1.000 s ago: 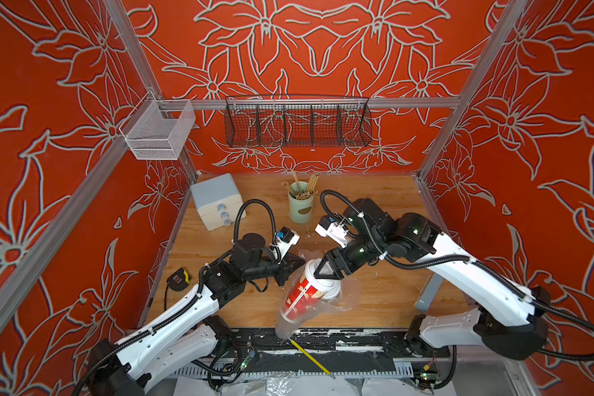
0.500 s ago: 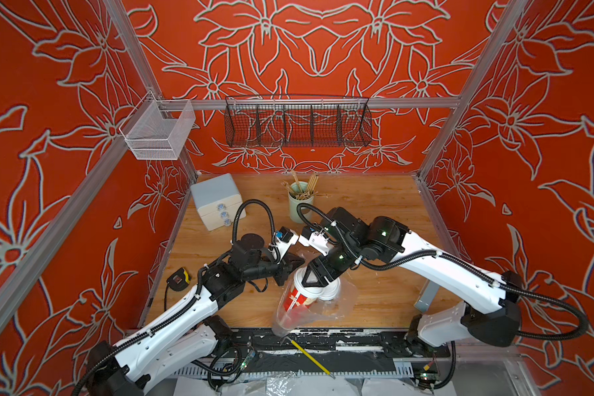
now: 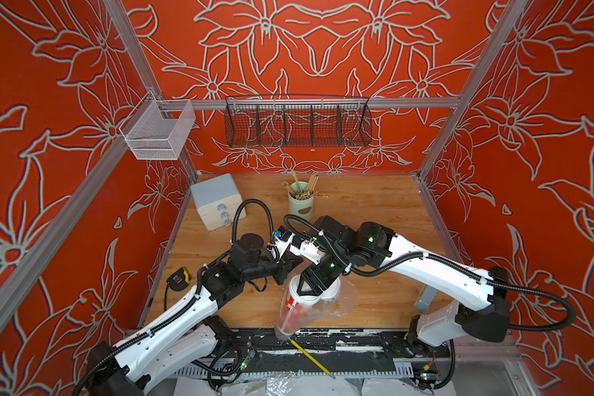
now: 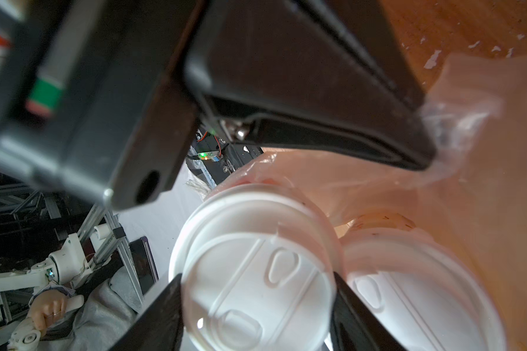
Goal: Pack milk tea into plastic carrier bags
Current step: Place the milk tea cup in the plastic carrier bag.
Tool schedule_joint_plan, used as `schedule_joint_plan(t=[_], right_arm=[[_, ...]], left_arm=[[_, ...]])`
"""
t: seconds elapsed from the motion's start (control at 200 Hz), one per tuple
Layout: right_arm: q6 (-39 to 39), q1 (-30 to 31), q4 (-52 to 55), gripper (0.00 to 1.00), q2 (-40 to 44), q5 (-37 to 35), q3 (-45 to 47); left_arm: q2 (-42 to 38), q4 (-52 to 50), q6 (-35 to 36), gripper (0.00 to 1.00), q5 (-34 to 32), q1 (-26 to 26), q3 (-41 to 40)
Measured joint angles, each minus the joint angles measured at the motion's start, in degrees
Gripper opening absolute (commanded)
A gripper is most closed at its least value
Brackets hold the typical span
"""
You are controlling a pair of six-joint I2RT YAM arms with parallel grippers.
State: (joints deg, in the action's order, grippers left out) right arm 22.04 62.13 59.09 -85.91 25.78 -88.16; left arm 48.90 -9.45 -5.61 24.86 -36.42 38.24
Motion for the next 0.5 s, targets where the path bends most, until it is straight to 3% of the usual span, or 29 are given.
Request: schedule_joint_plan(t=[0.5], right_arm=[[-2.6, 4.3, -0.3, 0.05, -2.5, -3.5, -1.3]], left_arm=[[0.0, -0.8, 0.1, 0.00, -0.2, 0.0, 0.0]])
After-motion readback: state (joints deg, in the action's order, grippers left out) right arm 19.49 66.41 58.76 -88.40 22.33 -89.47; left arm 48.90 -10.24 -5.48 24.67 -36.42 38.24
